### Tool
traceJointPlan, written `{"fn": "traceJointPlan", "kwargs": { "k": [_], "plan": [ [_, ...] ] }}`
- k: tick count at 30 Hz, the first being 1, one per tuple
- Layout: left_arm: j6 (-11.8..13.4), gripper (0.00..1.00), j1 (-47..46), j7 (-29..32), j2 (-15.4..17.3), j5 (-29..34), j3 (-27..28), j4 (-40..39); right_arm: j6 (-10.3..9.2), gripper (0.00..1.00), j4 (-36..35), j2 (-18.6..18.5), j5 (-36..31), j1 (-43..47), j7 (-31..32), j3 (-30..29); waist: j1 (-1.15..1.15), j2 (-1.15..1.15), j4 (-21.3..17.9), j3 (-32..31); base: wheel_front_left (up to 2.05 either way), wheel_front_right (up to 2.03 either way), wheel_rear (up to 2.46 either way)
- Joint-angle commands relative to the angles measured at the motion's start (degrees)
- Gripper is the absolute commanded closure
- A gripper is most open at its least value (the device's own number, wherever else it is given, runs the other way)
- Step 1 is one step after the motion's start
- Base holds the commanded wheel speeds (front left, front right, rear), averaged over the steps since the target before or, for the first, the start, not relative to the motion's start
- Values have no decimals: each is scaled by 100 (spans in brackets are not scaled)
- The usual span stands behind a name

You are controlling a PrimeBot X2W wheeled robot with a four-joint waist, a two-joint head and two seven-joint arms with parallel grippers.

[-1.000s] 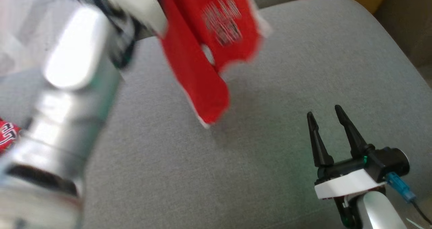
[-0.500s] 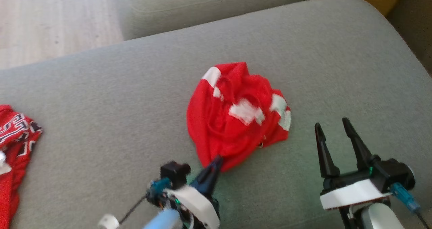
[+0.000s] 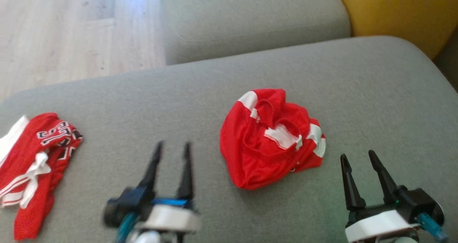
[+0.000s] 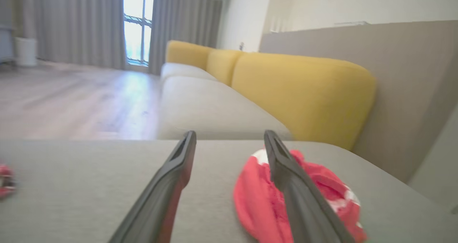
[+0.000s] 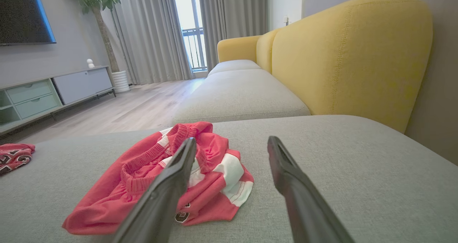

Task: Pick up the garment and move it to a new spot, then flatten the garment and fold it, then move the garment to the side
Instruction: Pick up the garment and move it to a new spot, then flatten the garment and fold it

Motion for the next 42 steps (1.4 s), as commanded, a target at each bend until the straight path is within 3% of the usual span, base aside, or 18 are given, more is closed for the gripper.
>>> {"fn": "traceJointPlan", "kwargs": {
  "k": [1, 6, 14, 26, 42],
  "plan": [
    [45, 0, 21, -53, 75, 225, 341, -309, -4, 0, -154, -11, 29, -129, -15, 93, 1, 0, 97, -96, 0, 0, 0],
    [44, 0, 823, -54, 57, 964, 1047, -893, -4, 0, -203, -68, 43, 53, -15, 113, 1, 0, 223, -239, 0, 0, 0],
    [-116, 0, 1901, -54, -134, 1260, 1565, -1134, -4, 0, -310, 41, 120, 493, -15, -8, 1, 0, 352, -408, 0, 0, 0],
    [-299, 0, 2024, -54, -203, 1499, 1682, -1126, -4, 0, -359, 73, 29, 656, -15, 11, 1, 0, 391, -451, 0, 0, 0],
    [-345, 0, 1970, -54, -209, 1616, 1650, -1151, -4, 0, -240, -8, 88, 676, -15, 284, 1, 0, 420, -500, 0, 0, 0]
  ]
}}
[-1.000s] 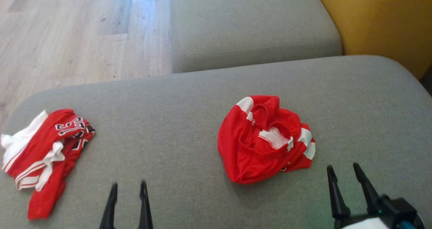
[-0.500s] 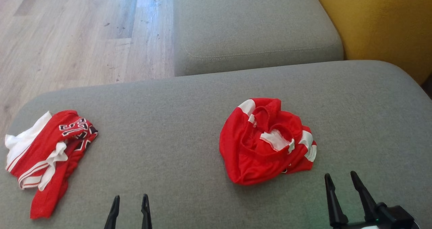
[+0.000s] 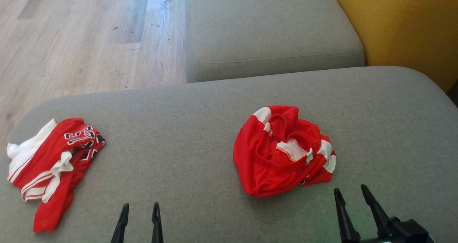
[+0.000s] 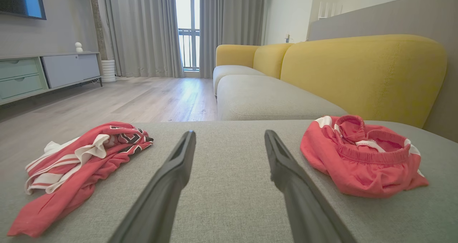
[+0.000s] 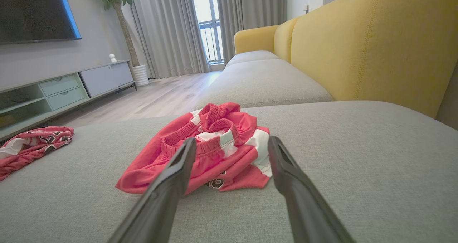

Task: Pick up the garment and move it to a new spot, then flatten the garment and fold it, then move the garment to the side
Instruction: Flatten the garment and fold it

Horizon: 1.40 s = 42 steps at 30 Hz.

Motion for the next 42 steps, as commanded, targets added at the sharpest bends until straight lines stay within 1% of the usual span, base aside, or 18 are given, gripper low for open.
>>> {"fn": "traceJointPlan", "kwargs": {
  "k": [1, 12, 18, 22, 25, 32, 36, 39, 42],
  "plan": [
    [-5, 0, -306, -54, -58, 71, 174, -194, -4, 0, -158, -124, 29, -143, -21, 160, 0, 0, 1, -8, 0, 0, 0],
    [4, 0, -284, -54, -58, 87, 122, -155, -4, 0, -136, -148, 32, -160, -21, 259, 0, 0, -39, -27, 0, 0, 0],
    [-27, 0, -303, -54, -59, 81, 83, -120, -4, 0, -143, -155, 34, -183, -21, 274, 0, 0, -117, -2, 0, 0, 0],
    [-86, 0, -411, -54, -59, 74, -46, -56, -4, 0, -176, -141, 77, -210, -21, 247, 0, 0, -227, 64, 0, 0, 0],
    [-159, 0, -594, -54, -59, 77, -228, 34, -4, 0, -209, -119, 141, -253, -21, 233, 0, 0, -346, 156, 0, 0, 0],
    [-308, 0, -1291, -55, -59, 44, -756, 341, -4, 0, -205, -249, 212, -512, -21, 545, 0, 0, -803, 520, 0, 0, 0],
    [-421, 0, -1782, -55, -59, -8, -1108, 675, -4, 0, -221, -284, 251, -668, -21, 623, 0, 0, -1095, 781, 0, 0, 0],
    [-533, 0, -2237, -43, -59, -47, -1431, 1093, -4, 0, -221, -271, 337, -767, -21, 633, 0, 0, -1303, 1003, 0, 0, 0],
    [-662, 0, -2863, 124, -59, -52, -1756, 1429, -4, 0, -270, -289, 383, -943, -21, 685, 0, 0, -1453, 1343, 0, 0, 0]
  ]
}}
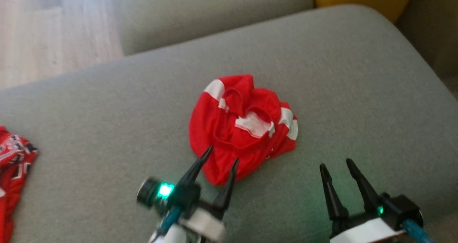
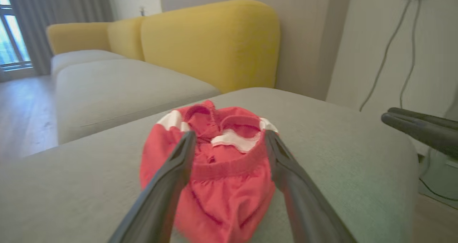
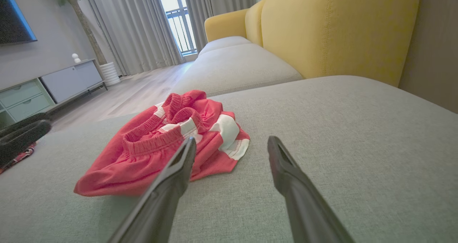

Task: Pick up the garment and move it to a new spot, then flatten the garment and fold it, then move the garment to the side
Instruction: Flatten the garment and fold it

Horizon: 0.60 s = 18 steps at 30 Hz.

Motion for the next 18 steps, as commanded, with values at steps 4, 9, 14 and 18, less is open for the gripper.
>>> {"fn": "traceJointPlan", "kwargs": {
  "k": [4, 9, 14, 18],
  "plan": [
    [-160, 0, -1271, 455, -39, -104, -252, 182, -4, 0, -237, -129, 71, -637, -22, 253, 0, 0, -388, 795, 0, 0, 0],
    [-227, 0, -2181, 1263, -39, -346, -724, 438, -4, 0, -264, -111, 116, -914, -22, 322, 0, 0, -492, 1245, 0, 0, 0],
    [-261, 0, -2741, 2100, -39, -640, -1142, 545, -4, 0, -251, -93, 151, -1082, -22, 405, 0, 0, -527, 1507, 0, 0, 0],
    [-168, 0, -2988, 2554, -39, -680, -1307, 571, -4, 0, -224, -104, 175, -1150, -22, 518, 0, 0, -558, 1603, 0, 0, 0]
  ]
}}
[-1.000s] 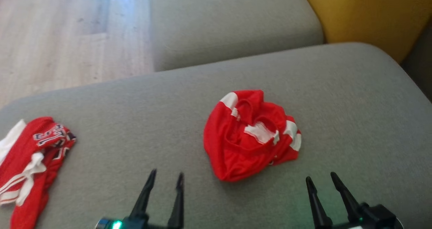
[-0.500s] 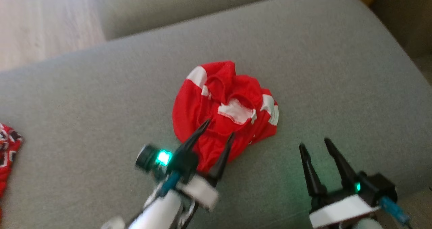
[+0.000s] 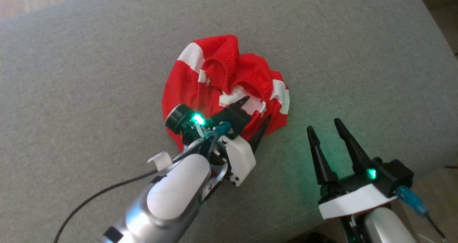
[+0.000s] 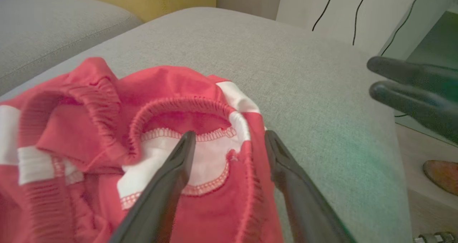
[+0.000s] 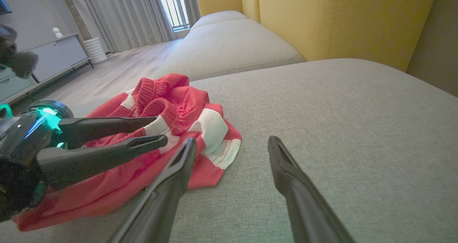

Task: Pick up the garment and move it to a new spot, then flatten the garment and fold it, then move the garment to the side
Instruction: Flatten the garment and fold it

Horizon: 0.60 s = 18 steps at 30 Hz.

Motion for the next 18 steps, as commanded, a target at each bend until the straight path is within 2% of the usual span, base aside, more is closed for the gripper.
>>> {"fn": "traceJointPlan", "kwargs": {
  "k": [1, 5, 6, 7, 8, 13, 18],
  "plan": [
    [73, 0, -283, 127, -20, -8, 82, -174, -4, 0, -138, -54, 43, -139, -21, 179, -2, 0, -42, 59, 0, 0, 0],
    [130, 0, -378, 271, -19, 2, 56, -197, -4, 0, -136, -52, 53, -171, -21, 223, -2, 0, -66, 106, 0, 0, 0],
    [138, 41, -398, 311, -13, 7, 48, -204, -4, 0, -138, -50, 57, -176, -21, 234, -2, 0, -73, 120, 0, 0, 0],
    [131, 66, -413, 336, -7, -1, 44, -220, -4, 0, -139, -47, 61, -180, -21, 247, -2, 0, -80, 130, 0, 0, 0],
    [120, 100, -423, 351, -1, -19, 45, -243, -4, 0, -137, -47, 64, -182, -21, 262, -2, 0, -84, 139, 0, 0, 0],
    [16, 100, -450, 437, 42, -138, 38, -387, -4, 0, -97, -64, 72, -196, -21, 334, -2, 0, -99, 119, 0, 0, 0],
    [-137, 100, -613, 231, 24, -456, 164, -705, -4, 0, -54, -76, 61, -129, -21, 338, -2, 0, -51, -131, 0, 0, 0]
  ]
}}
